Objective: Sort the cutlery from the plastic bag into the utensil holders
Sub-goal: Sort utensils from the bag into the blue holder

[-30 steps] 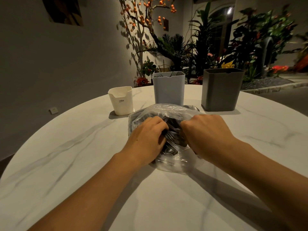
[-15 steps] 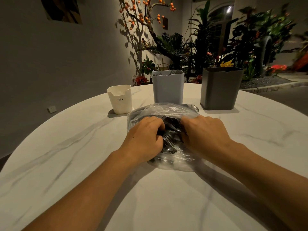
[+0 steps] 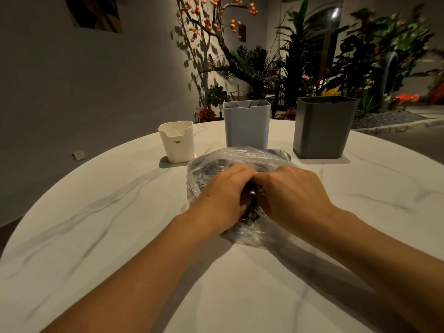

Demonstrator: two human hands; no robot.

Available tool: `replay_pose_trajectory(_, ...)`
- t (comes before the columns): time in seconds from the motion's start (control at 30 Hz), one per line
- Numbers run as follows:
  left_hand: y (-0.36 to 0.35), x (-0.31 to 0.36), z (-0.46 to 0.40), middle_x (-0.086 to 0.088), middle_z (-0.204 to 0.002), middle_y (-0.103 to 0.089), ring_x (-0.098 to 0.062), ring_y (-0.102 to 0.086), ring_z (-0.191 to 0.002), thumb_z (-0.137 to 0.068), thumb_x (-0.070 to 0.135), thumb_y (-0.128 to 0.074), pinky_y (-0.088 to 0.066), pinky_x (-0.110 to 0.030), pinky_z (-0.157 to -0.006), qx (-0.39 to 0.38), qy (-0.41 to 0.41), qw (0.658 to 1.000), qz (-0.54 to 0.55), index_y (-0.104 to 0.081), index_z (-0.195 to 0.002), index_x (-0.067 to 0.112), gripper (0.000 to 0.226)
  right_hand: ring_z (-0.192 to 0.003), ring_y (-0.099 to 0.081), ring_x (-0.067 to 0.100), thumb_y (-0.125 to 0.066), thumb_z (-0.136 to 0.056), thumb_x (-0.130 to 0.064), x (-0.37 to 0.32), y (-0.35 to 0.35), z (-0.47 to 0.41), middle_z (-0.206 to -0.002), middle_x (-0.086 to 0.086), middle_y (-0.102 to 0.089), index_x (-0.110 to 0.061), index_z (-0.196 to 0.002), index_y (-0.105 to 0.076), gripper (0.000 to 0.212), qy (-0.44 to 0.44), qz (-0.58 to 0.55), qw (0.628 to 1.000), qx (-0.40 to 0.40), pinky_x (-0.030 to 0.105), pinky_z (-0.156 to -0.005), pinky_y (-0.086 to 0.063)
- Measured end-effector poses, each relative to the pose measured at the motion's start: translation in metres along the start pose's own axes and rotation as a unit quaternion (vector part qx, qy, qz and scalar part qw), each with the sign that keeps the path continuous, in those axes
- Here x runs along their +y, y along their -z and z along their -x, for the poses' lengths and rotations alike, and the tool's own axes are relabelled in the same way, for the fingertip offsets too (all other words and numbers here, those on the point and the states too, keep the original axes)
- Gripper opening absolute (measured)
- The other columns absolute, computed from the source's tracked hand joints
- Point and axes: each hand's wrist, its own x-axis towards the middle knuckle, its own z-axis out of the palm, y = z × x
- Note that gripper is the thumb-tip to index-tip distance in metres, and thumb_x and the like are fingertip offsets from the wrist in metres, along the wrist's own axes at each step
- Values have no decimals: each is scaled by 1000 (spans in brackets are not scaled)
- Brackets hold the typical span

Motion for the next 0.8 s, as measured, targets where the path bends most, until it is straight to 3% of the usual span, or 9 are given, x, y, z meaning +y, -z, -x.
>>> replay_pose_trajectory(0.07, -1, -1, 0, 2, -116, -63, -16, -58, -107, -92, 6, -68, -50, -37, -98, 25, -3, 1000, -1, -65, -116, 17, 27, -101, -59, 11, -55, -97, -50, 2, -2, -1, -117, -7, -64, -34, -136, -51, 42, -17, -28, 999, 0, 23, -92, -46)
replay_pose_trajectory(0.13, 0, 0, 1, -1, -115, -65, -17, -60, -105, -95, 7, -65, -52, -37, -97, 47, -21, 999, -6, -67, -116, 13, 22, -88, -55, 10, -60, -95, -49, 3, -1, -2, -103, -10, -61, -35, -123, -55, 32, -31, -51, 998, 19, 21, -80, -45)
replay_pose_trajectory(0.2, 4, 0, 2, -5, -113, -66, -19, -62, -102, -94, 7, -66, -56, -39, -92, 68, -67, 995, -30, -70, -112, 8, 19, -79, -57, 9, -67, -91, -46, 4, 3, -3, -91, -12, -62, -33, -105, -59, 21, -41, -103, 993, 39, 21, -72, -49)
replay_pose_trajectory(0.3, 14, -4, 1, -9, -109, -68, -23, -65, -95, -89, 7, -73, -60, -40, -83, 82, -126, 986, -73, -73, -107, 5, 19, -78, -64, 8, -71, -89, -39, 6, 10, -5, -87, -10, -69, -29, -99, -67, 14, -58, -218, 974, 25, 25, -73, -58)
replay_pose_trajectory(0.43, 27, -7, -2, -9, -103, -69, -24, -66, -89, -85, 6, -77, -61, -39, -77, 94, -153, 978, -101, -74, -103, 5, 19, -73, -65, 8, -55, -95, -42, 8, 21, -6, -80, -11, -71, -25, -97, -76, 27, -53, -297, 953, -9, 14, -61, -50)
replay_pose_trajectory(0.53, 32, -7, -1, -8, -99, -68, -23, -64, -85, -86, 6, -76, -60, -41, -76, 99, -153, 978, -103, -71, -100, 6, 15, -70, -68, 10, -48, -100, -38, 14, 23, -9, -76, -3, -73, -21, -95, -75, 33, -87, -418, 904, -33, 19, -60, -54)
replay_pose_trajectory(0.6, 32, -7, -2, -6, -95, -67, -21, -63, -83, -88, 10, -74, -58, -41, -77, 122, -147, 977, -100, -67, -98, 8, 13, -58, -61, 6, -46, -102, -32, 18, 22, -11, -66, -1, -70, -19, -92, -73, 32, -110, -454, 884, -18, 14, -52, -46)
replay_pose_trajectory(0.8, 36, 10, -2, 2, -93, -66, -8, -63, -88, -92, 17, -69, -52, -10, -78, 227, -71, 969, 62, -67, -101, 8, 13, -48, -48, 2, -39, -106, -28, 13, 16, -11, -49, -12, -50, -14, -88, -67, 35, -93, -471, 876, 50, 14, -50, -39)
